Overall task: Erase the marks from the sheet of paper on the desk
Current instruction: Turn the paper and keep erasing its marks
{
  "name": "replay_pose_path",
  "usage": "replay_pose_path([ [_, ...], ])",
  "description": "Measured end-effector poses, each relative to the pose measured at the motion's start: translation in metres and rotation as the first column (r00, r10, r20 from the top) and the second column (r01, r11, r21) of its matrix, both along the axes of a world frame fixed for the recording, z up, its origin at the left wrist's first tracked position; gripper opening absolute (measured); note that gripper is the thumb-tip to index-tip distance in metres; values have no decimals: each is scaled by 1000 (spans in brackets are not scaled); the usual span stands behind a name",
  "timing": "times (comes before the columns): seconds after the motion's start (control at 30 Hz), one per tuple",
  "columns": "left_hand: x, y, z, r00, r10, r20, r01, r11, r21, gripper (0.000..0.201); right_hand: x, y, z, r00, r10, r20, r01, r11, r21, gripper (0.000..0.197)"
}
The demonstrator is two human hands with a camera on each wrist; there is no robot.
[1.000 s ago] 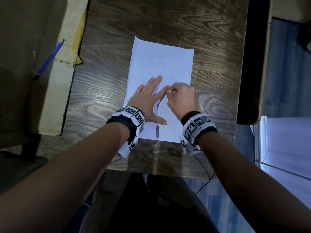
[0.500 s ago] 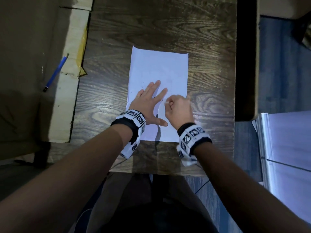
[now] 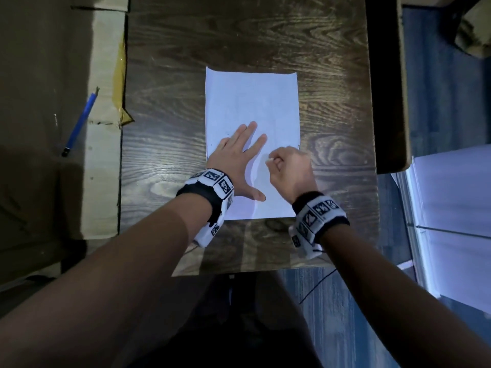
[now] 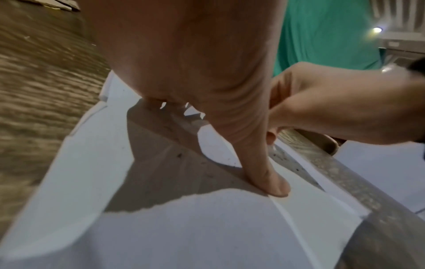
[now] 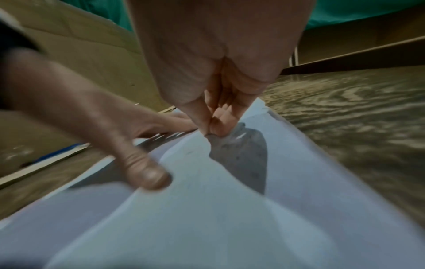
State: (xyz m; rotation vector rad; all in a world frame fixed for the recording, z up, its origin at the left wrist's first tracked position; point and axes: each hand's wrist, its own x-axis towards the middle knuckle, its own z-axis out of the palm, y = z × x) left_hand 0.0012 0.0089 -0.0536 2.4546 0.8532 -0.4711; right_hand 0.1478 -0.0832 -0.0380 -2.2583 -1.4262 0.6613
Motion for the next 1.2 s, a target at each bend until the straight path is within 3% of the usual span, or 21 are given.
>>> replay_pose_path([
  [0.1, -1, 1, -5, 1000, -19, 15, 19, 1000, 10, 139, -18, -29, -4, 997, 83, 4, -83, 996, 17, 6],
  [0.2, -2, 3, -7, 999, -34, 25, 33, 999, 23, 140, -21, -21, -1, 991, 131, 18, -131, 991, 9, 6],
  [0.37, -2, 1, -4, 999, -23, 25, 23, 1000, 0, 140, -18, 4, -7, 997, 12, 77, -15, 999, 45, 10],
  [0.5, 0, 1, -1, 1000, -29, 3, 29, 999, 31, 143, -36, -40, 4, 995, 98, 18, -97, 994, -54, 8],
  [0.63, 1, -2, 1, 1000, -25, -3, 25, 999, 37, 144, -23, -5, -4, 995, 90, 45, -90, 996, -10, 12],
  [0.73, 2, -2, 1, 1000, -19, -13, 20, 999, 48, 144, -27, -16, -7, 996, 56, 67, -59, 998, 38, 8],
  [0.87, 1, -1, 1, 1000, -22, -21, 23, 999, 47, 144, -32, -34, 3, 995, 94, 38, -91, 992, -83, 8],
  [1.0, 2, -2, 1, 999, -27, -21, 28, 999, 45, 144, -18, 0, -7, 995, 67, 69, -69, 998, 14, 7],
  [1.07, 2, -2, 1, 999, -31, -29, 32, 998, 52, 144, -23, -15, -8, 998, 34, 59, -37, 998, 42, 7],
  [1.2, 1, -1, 1, 999, -31, -34, 32, 998, 53, 144, -30, -36, 1, 998, 63, 30, -61, 995, -83, 7],
])
